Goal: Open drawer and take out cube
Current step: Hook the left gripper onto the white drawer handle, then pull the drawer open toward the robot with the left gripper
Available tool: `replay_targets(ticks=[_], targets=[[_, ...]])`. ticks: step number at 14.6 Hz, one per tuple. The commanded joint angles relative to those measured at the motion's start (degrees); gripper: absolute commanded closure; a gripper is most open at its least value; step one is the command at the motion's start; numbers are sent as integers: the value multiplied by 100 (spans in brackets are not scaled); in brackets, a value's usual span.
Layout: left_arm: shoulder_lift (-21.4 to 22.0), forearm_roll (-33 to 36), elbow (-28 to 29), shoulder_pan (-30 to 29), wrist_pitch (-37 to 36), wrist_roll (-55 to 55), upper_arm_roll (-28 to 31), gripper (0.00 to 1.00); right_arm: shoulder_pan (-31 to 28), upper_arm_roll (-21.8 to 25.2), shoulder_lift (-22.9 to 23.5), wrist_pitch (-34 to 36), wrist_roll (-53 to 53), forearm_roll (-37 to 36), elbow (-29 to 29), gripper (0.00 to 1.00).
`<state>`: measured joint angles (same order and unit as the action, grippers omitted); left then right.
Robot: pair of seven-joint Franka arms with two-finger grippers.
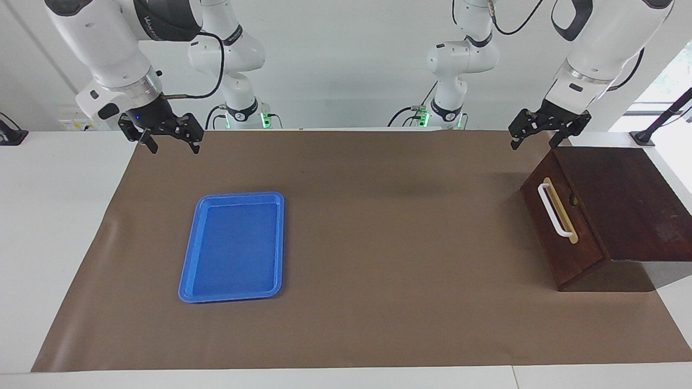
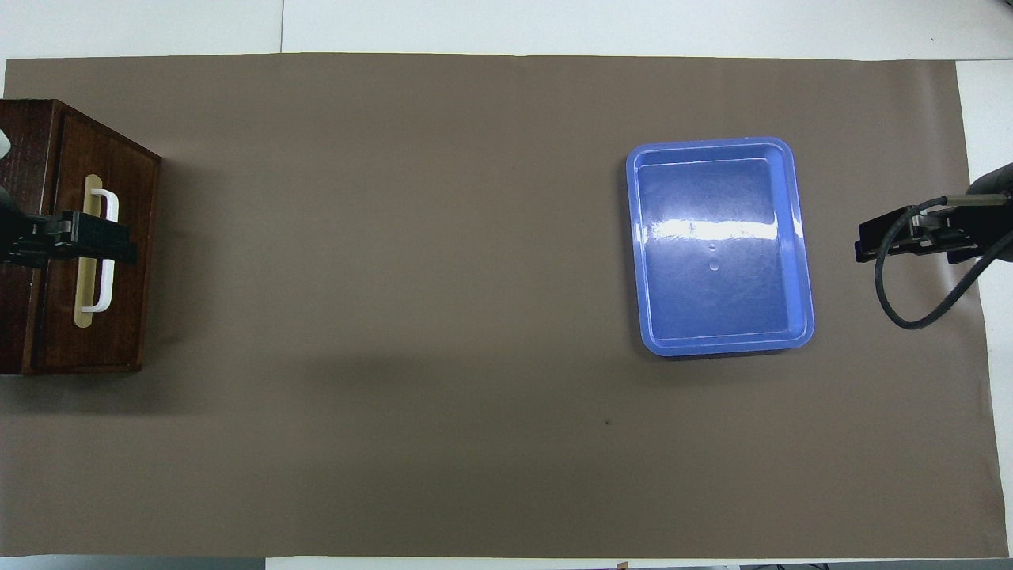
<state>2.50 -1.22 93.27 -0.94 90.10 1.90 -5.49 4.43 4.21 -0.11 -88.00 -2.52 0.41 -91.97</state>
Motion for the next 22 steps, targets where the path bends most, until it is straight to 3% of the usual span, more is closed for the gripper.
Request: replay_targets(ticks=[1,4,7,10,14,18,22], targets=[[66,87,86,59,77,-67,65,0,-65,-61,-139,-51,67,-50,-163,0],[13,96,103,85,104,-75,57,0,-65,-61,-139,-51,67,-50,-163,0],[31,244,533,94,875,-75,39,0,-65,-61,-139,-51,67,-50,-163,0],[-206,946,779,321,1412,-58,21,0,-65,-61,-139,-51,67,-50,-163,0],[-864,2272,1053,569,2167,-67,21,0,-65,-61,-139,-51,67,-50,-163,0],[-1121,2715,1438,96,3090,-67,39,0,-65,-61,-139,-42,67,-50,-163,0],[-1068,2715,1790,-73,3347,-58,39,0,-65,-61,-139,-51,67,-50,-163,0]])
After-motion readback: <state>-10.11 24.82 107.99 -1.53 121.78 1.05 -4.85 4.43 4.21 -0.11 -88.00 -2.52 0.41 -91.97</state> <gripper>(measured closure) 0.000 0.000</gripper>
